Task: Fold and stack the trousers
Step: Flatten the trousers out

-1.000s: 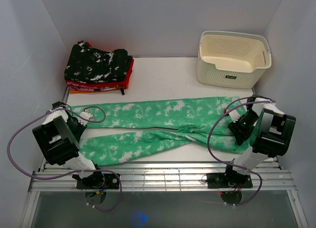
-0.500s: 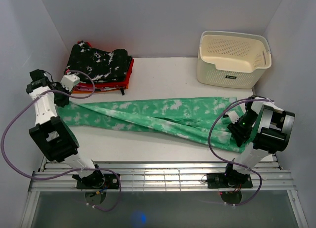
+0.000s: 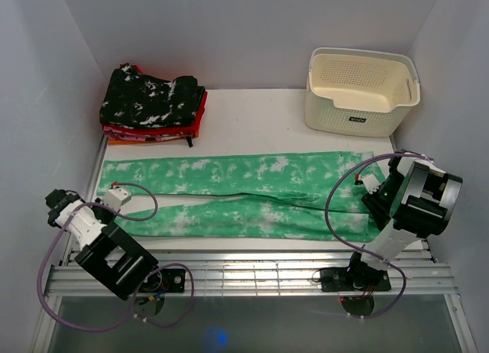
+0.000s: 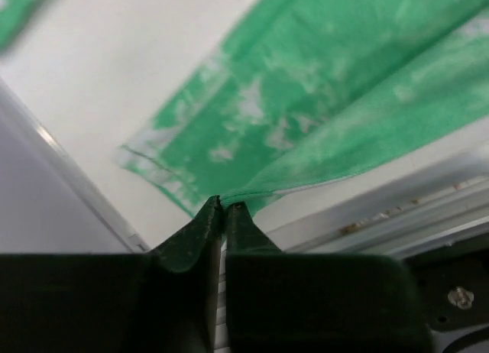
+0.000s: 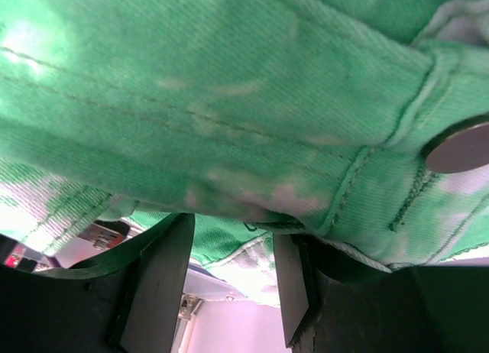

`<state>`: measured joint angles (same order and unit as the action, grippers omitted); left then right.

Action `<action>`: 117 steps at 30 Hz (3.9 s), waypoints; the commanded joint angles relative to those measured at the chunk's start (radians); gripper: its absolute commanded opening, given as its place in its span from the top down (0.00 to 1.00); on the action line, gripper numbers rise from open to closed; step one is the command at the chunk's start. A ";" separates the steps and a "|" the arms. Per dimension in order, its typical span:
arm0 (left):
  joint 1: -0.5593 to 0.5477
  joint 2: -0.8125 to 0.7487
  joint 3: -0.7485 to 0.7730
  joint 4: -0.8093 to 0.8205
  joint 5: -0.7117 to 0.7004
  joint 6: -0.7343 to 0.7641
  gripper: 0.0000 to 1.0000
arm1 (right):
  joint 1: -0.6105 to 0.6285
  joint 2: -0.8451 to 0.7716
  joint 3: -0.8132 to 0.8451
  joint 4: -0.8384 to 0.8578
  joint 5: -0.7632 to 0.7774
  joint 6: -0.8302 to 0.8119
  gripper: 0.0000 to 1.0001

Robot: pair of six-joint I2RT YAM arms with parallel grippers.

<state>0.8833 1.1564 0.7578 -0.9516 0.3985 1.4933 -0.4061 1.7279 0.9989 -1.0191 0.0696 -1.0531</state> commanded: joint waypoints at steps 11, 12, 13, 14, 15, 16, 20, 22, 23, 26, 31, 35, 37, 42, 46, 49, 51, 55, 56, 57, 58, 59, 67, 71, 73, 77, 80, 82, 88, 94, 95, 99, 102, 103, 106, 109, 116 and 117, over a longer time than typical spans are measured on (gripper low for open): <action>0.158 0.192 0.316 -0.452 0.194 0.202 0.39 | -0.014 -0.005 0.128 -0.055 0.001 -0.048 0.36; 0.158 0.207 0.328 -0.450 0.207 0.193 0.38 | -0.014 -0.008 0.142 -0.061 -0.020 -0.036 0.33; 0.158 0.216 0.333 -0.449 0.229 0.190 0.37 | -0.014 -0.013 0.164 -0.073 -0.027 -0.032 0.30; 0.155 0.227 0.333 -0.420 0.234 0.171 0.36 | -0.016 -0.017 0.168 -0.078 -0.031 -0.028 0.29; 0.137 0.244 0.330 -0.403 0.237 0.109 0.36 | -0.014 -0.027 0.172 -0.081 -0.034 -0.024 0.28; 0.128 0.252 0.324 -0.353 0.232 0.075 0.36 | -0.014 -0.030 0.172 -0.087 -0.034 -0.022 0.28; 0.041 0.273 0.246 -0.177 0.165 -0.126 0.40 | -0.014 -0.042 0.136 -0.085 -0.021 -0.021 0.37; -0.003 0.281 0.164 -0.109 0.114 -0.218 0.44 | -0.014 -0.037 0.123 -0.075 -0.007 -0.005 0.42; -0.021 0.285 0.137 -0.045 0.065 -0.244 0.45 | -0.016 -0.033 0.116 -0.067 -0.005 0.002 0.43; -0.089 0.318 0.061 0.071 0.007 -0.343 0.49 | -0.016 -0.005 0.104 -0.049 -0.010 0.034 0.46; -0.121 0.478 0.116 0.194 -0.076 -0.488 0.58 | -0.013 0.030 0.099 0.008 -0.027 0.071 0.47; -0.121 0.623 0.302 0.214 -0.086 -0.590 0.60 | -0.008 0.051 0.151 0.030 -0.094 0.119 0.46; -0.121 0.667 0.356 0.212 -0.079 -0.610 0.60 | 0.000 0.058 0.190 0.022 -0.140 0.153 0.45; -0.124 0.643 0.431 0.185 -0.101 -0.579 0.60 | 0.001 -0.013 0.202 0.016 -0.166 0.147 0.60; -0.122 0.547 0.408 0.090 -0.061 -0.463 0.53 | -0.007 -0.085 0.227 -0.084 -0.208 0.094 0.63; -0.124 0.476 0.416 -0.049 0.035 -0.348 0.40 | -0.017 -0.113 0.286 -0.105 -0.263 0.114 0.53; -0.139 0.410 0.413 -0.072 0.108 -0.344 0.34 | -0.020 -0.097 0.338 -0.102 -0.318 0.149 0.44; -0.228 0.362 0.397 -0.122 0.184 -0.395 0.31 | -0.022 -0.022 0.391 -0.035 -0.405 0.295 0.41; -0.243 0.362 0.388 -0.122 0.184 -0.406 0.30 | -0.022 -0.022 0.400 -0.018 -0.406 0.295 0.41; -0.257 0.356 0.376 -0.118 0.197 -0.418 0.30 | -0.020 0.008 0.406 0.003 -0.415 0.342 0.41; -0.271 0.355 0.365 -0.099 0.200 -0.435 0.29 | -0.022 0.022 0.418 0.046 -0.419 0.363 0.42; -0.297 0.356 0.345 -0.090 0.201 -0.468 0.29 | -0.020 0.053 0.423 0.063 -0.436 0.379 0.42; -0.353 0.364 0.252 -0.001 0.179 -0.562 0.27 | 0.000 0.157 0.429 0.120 -0.504 0.492 0.41; -0.353 0.362 0.195 0.042 0.143 -0.567 0.26 | 0.003 0.183 0.391 0.194 -0.482 0.524 0.39; -0.353 0.359 0.170 0.054 0.140 -0.567 0.26 | 0.006 0.197 0.395 0.197 -0.487 0.535 0.40; -0.353 0.358 0.135 0.076 0.132 -0.565 0.26 | 0.010 0.225 0.414 0.189 -0.525 0.538 0.48; -0.353 0.362 0.112 0.097 0.115 -0.565 0.26 | 0.013 0.236 0.425 0.179 -0.542 0.539 0.58; -0.353 0.367 0.106 0.106 0.109 -0.564 0.26 | 0.015 0.243 0.434 0.171 -0.542 0.539 0.61; -0.353 0.384 0.092 0.114 0.073 -0.567 0.26 | 0.016 0.231 0.451 0.146 -0.534 0.527 0.91; -0.348 0.393 0.008 0.204 -0.085 -0.533 0.50 | 0.010 0.096 0.481 0.151 -0.427 0.496 0.92; -0.337 0.408 0.003 0.208 -0.111 -0.527 0.54 | 0.009 0.064 0.481 0.165 -0.378 0.496 0.92; -0.313 0.445 0.015 0.203 -0.139 -0.507 0.67 | 0.007 0.038 0.437 0.266 -0.268 0.489 0.92; -0.311 0.459 0.035 0.192 -0.147 -0.502 0.73 | 0.007 0.067 0.414 0.277 -0.252 0.490 0.92; -0.311 0.460 0.043 0.173 -0.145 -0.499 0.73 | 0.006 0.073 0.394 0.290 -0.251 0.492 0.92; -0.311 0.466 0.063 0.136 -0.136 -0.489 0.73 | 0.010 0.090 0.339 0.339 -0.203 0.482 0.92; -0.311 0.460 0.074 0.094 -0.115 -0.469 0.68 | 0.010 0.111 0.333 0.329 -0.186 0.467 0.85; -0.311 0.356 0.116 -0.019 -0.006 -0.456 0.39 | 0.010 0.024 0.388 0.185 -0.224 0.391 0.22; -0.311 0.345 0.139 -0.042 0.008 -0.459 0.38 | 0.010 0.010 0.401 0.154 -0.238 0.374 0.17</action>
<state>0.5560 1.5478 0.8749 -0.8974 0.4263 1.0153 -0.3923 1.8301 1.3357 -0.7712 -0.1375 -0.6132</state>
